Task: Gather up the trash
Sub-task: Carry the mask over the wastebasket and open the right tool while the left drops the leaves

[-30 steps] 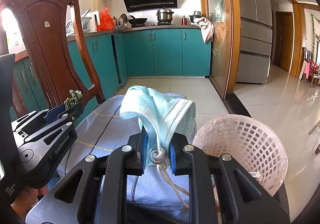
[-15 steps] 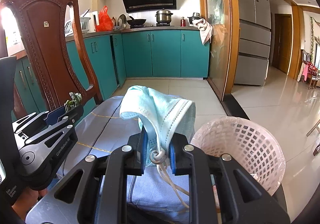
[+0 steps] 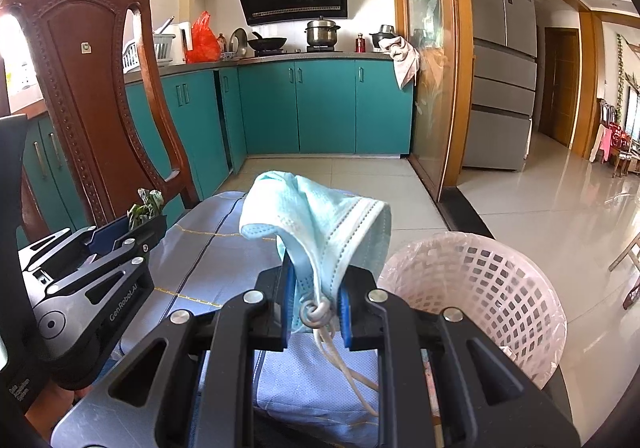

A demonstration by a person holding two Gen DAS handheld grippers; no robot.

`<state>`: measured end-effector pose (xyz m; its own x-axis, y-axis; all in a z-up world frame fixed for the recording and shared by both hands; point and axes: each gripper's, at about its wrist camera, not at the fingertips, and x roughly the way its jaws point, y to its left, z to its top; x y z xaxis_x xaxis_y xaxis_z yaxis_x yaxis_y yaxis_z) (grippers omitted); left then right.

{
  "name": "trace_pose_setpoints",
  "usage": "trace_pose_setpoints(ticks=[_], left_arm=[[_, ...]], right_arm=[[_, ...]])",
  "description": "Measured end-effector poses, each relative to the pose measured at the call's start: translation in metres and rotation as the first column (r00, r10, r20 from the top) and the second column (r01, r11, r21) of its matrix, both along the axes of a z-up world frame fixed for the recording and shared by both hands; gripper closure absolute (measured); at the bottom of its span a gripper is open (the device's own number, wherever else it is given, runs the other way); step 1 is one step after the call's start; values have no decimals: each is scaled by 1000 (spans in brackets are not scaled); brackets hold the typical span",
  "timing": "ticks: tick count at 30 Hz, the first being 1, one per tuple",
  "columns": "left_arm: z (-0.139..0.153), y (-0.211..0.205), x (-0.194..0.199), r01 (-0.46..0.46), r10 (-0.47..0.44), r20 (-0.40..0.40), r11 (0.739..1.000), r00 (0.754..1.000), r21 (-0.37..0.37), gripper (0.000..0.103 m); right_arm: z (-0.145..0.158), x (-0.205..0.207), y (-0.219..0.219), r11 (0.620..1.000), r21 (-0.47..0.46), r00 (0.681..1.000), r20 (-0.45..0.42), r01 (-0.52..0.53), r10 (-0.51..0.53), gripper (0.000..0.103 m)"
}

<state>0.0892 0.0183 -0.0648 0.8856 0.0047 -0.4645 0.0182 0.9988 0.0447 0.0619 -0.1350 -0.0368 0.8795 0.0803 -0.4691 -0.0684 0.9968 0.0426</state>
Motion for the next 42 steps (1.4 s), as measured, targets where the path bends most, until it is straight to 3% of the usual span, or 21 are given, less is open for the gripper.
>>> trace_pose_setpoints(ticks=[14,18,23,28,32,37,42], left_arm=[[-2,9,4,-18,18,-2,1000,1000,6,78],[3,-2,10,12,-12,-4,1000,1000,8,78],[9,-48,20,131,-131,2,991,991,19,78],[1,-111,31,284,-283,-31,959,959,9,78],[-17,-160,45,408,-409,-95,912,907,-27,78],[-44,-203,65,500,-504,-199,863,840,-73,77],[-49,-216,78,518,-524,-219,851,823,-91,74]], right_arm=[[-3,9,4,1000,-11,1000,-6,-10,10,84],[5,9,-15,999,-1,999,19,33,-33,84],[9,1,-65,990,17,989,37,143,-143,84],[4,-18,-129,959,28,958,32,284,-285,84],[-11,-30,-169,930,35,931,-3,365,-365,84],[-30,-31,-198,916,58,917,-59,397,-394,84],[-38,-20,-209,911,77,913,-80,405,-400,84]])
